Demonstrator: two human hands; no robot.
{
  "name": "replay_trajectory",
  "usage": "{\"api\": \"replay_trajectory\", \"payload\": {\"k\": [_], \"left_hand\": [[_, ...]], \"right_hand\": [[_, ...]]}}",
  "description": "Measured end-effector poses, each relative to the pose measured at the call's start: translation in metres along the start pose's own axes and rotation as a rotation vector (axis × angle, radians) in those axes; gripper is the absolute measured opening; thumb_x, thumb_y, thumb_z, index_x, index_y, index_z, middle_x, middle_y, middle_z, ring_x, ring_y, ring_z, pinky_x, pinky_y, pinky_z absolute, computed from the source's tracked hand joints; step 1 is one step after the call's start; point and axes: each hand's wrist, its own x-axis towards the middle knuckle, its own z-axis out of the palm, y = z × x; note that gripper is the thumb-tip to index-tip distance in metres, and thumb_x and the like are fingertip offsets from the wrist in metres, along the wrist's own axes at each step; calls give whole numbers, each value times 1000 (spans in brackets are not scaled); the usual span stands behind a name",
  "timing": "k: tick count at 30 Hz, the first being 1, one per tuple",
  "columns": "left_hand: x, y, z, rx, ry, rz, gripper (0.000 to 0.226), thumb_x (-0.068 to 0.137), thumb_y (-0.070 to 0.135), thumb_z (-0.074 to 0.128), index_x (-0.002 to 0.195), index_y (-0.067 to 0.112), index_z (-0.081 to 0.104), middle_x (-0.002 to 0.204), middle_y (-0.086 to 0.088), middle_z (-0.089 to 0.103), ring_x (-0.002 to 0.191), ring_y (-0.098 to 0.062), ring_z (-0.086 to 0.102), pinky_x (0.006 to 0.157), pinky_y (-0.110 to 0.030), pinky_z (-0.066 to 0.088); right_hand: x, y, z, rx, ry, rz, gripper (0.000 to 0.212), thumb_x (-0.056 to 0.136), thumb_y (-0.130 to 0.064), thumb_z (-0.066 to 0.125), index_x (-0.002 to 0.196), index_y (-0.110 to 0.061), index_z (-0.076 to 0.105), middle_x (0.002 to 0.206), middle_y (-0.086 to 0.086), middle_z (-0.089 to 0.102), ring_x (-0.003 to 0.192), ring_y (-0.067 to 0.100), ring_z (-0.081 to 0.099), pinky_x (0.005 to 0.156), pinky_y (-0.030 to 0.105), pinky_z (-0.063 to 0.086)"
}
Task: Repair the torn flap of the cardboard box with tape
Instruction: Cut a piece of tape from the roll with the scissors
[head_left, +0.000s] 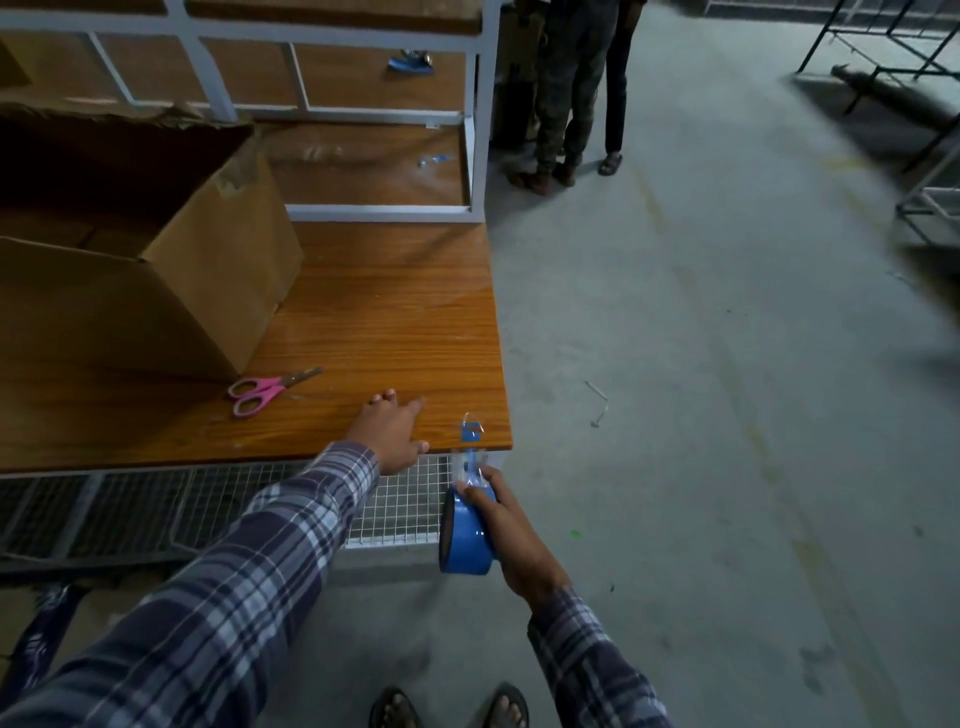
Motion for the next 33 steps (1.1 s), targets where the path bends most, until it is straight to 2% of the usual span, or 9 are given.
{"api": "replay_trajectory", "payload": {"k": [3, 7, 12, 18, 21, 23, 24, 28, 33], "left_hand": [[-3, 0, -3, -34, -4, 2, 77, 104, 41, 60, 167, 29, 18, 174, -21, 13, 157, -45, 22, 125, -53, 28], [-3, -1, -4, -48, -16, -3, 72, 107, 42, 54, 167, 30, 17, 174, -21, 13, 157, -44, 24, 124, -53, 30], [-7, -2, -8, -93, -13, 4, 61, 111, 41, 43, 167, 29, 21, 173, -20, 16, 156, -42, 24, 125, -53, 30], [2, -8, -12, -227, 0, -19, 57, 112, 52, 26, 160, 26, 42, 169, -16, 34, 154, -37, 33, 123, -48, 29], [-3, -4, -19, -395, -22, -62, 81, 104, 71, 12, 137, 21, 67, 152, -15, 58, 140, -35, 53, 121, -53, 36], [-12, 5, -27, -663, -25, -62, 97, 98, 78, 5, 109, 16, 78, 124, -14, 74, 117, -28, 67, 114, -49, 42], [-16, 8, -29, -820, -44, -51, 100, 98, 77, 4, 108, 10, 78, 119, -16, 75, 113, -27, 67, 112, -44, 41], [-30, 9, -21, -1240, -191, -87, 103, 94, 84, 12, 122, 3, 69, 114, -24, 77, 113, -32, 72, 99, -41, 50], [-36, 6, -6, -1306, -228, -11, 72, 98, 71, 46, 122, 7, 68, 109, -15, 76, 107, -31, 72, 109, -55, 52]], "right_hand": [[-3, -24, 12, -15, 43, 15, 35, 101, -50, 65, 129, -30, 61, 127, 10, 73, 111, 33, 75, 84, 44, 63], [-4, -40, 11, -69, 41, 37, 37, 100, -54, 64, 127, -29, 62, 128, 5, 72, 113, 27, 73, 89, 46, 61], [-8, -51, 18, -93, 56, 31, 35, 98, -54, 68, 127, -35, 63, 127, 4, 73, 111, 25, 73, 79, 36, 58], [-27, -70, 25, -97, -56, -136, 54, 94, -47, 76, 143, -52, 53, 129, -7, 72, 111, 17, 75, 100, 43, 60], [-36, -69, 29, -124, -102, -144, 67, 91, -50, 79, 149, -57, 45, 139, -7, 67, 118, 17, 72, 107, 48, 57], [-38, -66, 27, -80, -100, -153, 65, 92, -49, 78, 149, -56, 47, 143, -3, 65, 121, 20, 71, 108, 51, 56], [-40, -66, 25, -55, -97, -156, 65, 92, -49, 78, 149, -56, 48, 144, -2, 65, 122, 22, 71, 108, 52, 55], [-43, -64, 18, -51, -107, -139, 72, 92, -47, 78, 154, -55, 42, 147, -3, 62, 122, 21, 72, 110, 52, 54], [-47, -61, 11, -68, -130, -131, 73, 96, -42, 77, 155, -60, 37, 152, -2, 59, 125, 21, 70, 112, 52, 53]]}}
